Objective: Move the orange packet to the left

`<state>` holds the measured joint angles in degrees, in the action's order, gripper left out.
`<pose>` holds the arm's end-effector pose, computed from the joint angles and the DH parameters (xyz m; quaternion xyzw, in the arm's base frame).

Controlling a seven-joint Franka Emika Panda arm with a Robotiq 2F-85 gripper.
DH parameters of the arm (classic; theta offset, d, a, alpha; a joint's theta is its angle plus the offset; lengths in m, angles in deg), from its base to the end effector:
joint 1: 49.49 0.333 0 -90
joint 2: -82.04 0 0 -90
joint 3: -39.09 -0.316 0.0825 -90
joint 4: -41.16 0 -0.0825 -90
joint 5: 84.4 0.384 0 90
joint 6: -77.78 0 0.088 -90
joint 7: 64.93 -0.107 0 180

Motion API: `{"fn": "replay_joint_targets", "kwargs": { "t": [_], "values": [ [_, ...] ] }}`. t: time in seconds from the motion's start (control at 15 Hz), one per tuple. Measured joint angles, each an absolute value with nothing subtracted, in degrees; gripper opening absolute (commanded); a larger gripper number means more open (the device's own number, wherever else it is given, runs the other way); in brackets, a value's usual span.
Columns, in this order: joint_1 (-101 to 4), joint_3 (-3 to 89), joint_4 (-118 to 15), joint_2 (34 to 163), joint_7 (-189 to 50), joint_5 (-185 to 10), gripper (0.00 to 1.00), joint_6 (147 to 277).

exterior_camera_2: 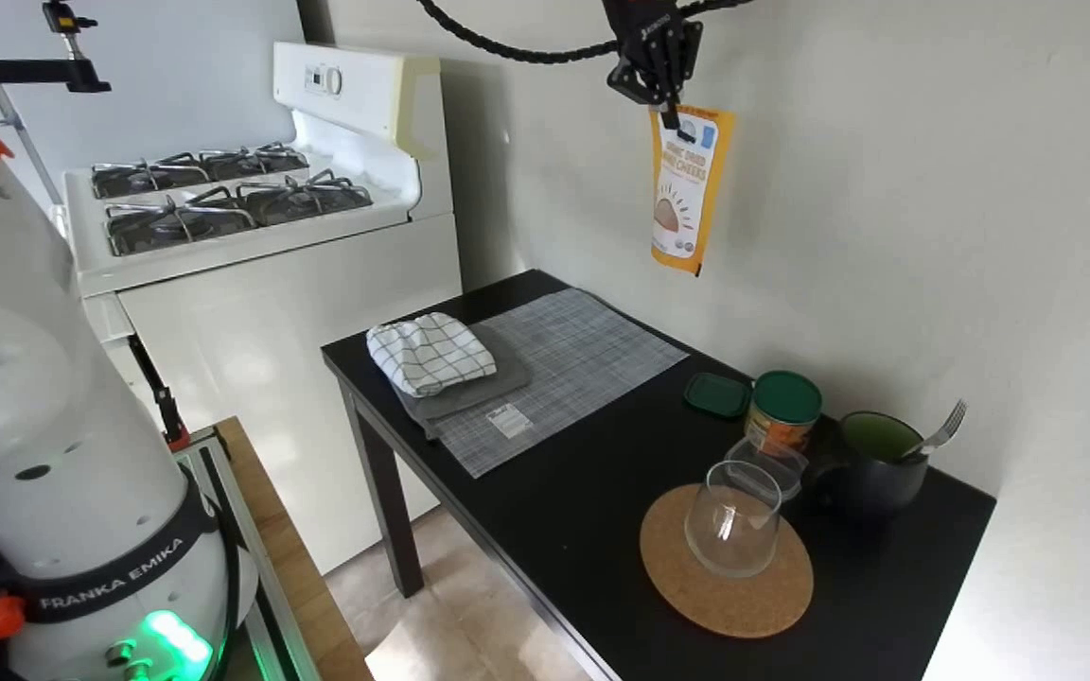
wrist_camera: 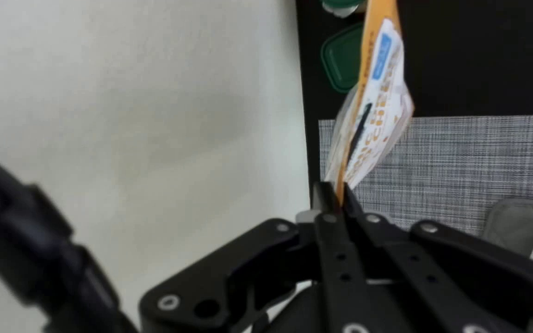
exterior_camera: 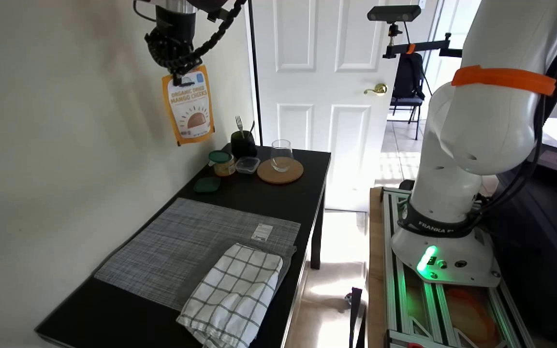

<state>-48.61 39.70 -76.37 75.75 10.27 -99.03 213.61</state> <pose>0.5599 -0.0004 0.5336 0.7235 0.6487 0.1035 0.2123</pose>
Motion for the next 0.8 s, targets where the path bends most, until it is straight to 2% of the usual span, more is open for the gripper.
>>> {"fn": "replay_joint_targets", "kwargs": {
  "t": [0.33, 0.8],
  "values": [
    [-45.45, 38.42, -76.35, 75.20, 21.28, -95.07, 0.03, 213.62],
    [-45.09, 36.90, -77.42, 75.36, 21.05, -95.32, 0.01, 214.56]
  ]
}}
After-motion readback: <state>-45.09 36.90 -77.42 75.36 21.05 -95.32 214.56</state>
